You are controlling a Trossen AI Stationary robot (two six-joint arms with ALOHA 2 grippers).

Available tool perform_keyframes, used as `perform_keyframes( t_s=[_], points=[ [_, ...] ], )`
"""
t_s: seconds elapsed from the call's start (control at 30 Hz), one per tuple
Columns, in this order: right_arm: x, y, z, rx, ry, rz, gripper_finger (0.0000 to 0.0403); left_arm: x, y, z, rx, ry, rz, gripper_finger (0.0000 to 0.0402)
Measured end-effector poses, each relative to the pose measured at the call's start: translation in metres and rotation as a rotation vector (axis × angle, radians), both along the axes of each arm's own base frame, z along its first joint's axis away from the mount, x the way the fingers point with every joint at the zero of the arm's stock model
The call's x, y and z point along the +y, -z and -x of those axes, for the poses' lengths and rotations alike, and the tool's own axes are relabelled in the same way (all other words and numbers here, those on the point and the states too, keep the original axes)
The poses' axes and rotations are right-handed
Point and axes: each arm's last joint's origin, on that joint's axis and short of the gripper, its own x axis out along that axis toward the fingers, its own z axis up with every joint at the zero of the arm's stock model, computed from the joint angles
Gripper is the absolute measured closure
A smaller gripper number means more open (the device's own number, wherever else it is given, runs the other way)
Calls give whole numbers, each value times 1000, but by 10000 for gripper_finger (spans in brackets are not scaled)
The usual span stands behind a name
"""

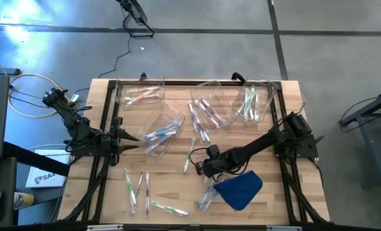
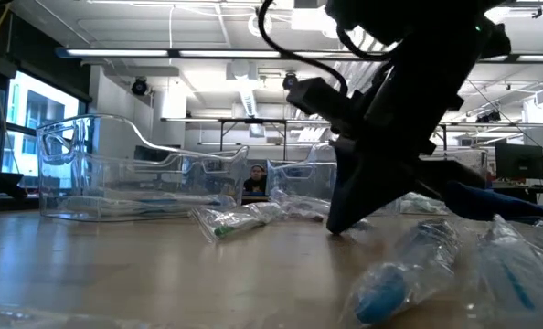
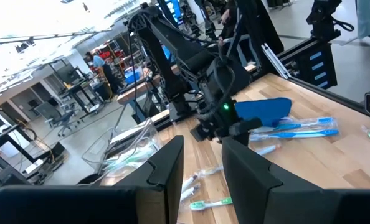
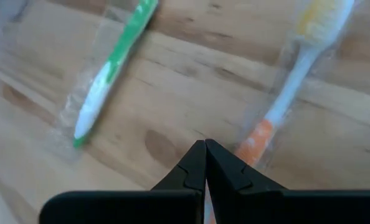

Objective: Pick & Place Toothbrushes
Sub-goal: Put the orange toothbrush into the top left transparent bin

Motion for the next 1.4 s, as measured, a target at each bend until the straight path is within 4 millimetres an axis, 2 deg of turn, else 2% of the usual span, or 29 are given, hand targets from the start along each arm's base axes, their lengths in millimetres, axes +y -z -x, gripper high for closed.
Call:
perform_keyframes(
  t_s=[0.23,0.5,0.63,0.9,1.17,1.4],
  points=[
    [0,4,1,37,-28,6,400,0,1,0,5,0,-5,295],
    [-8,-23,17,100,-63,62,400,0,2,0,15,0,-13,295],
    [-11,-25,24,150,-65,80,400,0,2,-1,16,0,-15,295],
    [-10,-33,25,136,-97,37,400,0,2,-1,17,0,-16,295],
    [-13,-56,34,126,-118,-18,400,0,2,-1,17,0,-15,295],
    [-8,-72,49,177,-40,6,400,0,2,0,16,0,-14,295]
  ],
)
